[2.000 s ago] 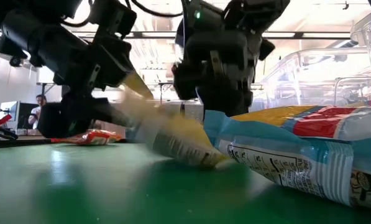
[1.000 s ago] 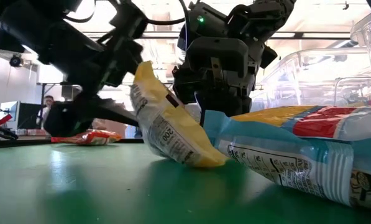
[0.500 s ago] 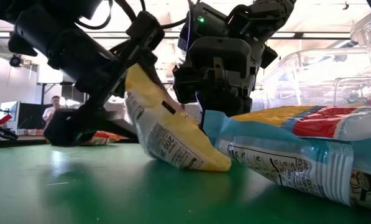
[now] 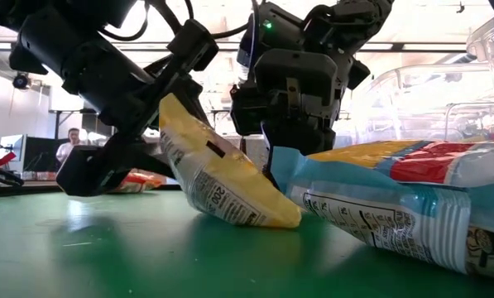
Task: Sort Maruchan noodles
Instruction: Put the bottom right yellow noodle pack into the bottom transparent bin
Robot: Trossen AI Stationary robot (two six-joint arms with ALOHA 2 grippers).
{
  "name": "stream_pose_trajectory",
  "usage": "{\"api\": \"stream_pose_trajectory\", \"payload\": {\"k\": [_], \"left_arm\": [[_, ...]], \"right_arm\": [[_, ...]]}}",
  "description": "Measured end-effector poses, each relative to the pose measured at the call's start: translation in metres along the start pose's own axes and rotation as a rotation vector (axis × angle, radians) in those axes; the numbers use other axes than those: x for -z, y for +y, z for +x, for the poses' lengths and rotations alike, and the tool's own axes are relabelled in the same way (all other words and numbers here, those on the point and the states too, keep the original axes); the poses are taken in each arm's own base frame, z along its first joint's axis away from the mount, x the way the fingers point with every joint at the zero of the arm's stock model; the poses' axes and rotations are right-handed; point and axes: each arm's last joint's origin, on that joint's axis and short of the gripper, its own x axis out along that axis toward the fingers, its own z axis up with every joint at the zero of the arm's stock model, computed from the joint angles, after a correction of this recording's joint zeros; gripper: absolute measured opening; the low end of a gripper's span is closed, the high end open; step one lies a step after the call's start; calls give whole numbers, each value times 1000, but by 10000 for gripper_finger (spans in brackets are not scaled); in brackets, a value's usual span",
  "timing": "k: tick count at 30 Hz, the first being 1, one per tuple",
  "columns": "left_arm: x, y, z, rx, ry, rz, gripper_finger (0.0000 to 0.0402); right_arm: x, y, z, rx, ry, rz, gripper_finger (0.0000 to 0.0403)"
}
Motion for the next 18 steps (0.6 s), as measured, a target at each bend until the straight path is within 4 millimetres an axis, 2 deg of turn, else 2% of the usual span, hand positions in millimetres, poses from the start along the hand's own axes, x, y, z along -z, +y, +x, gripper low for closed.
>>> {"api": "stream_pose_trajectory", "payload": {"k": [3, 9, 18], "left_arm": [[-1, 0, 0, 2, -6, -4, 108], [1, 0, -1, 3, 5, 29, 112], [1, -4, -6, 13, 10, 114, 107]], "right_arm": [[0, -2, -12, 28, 15, 22, 9], [5, -5, -48, 99, 65, 68, 27], [10, 9, -98, 94, 63, 69, 102]]}}
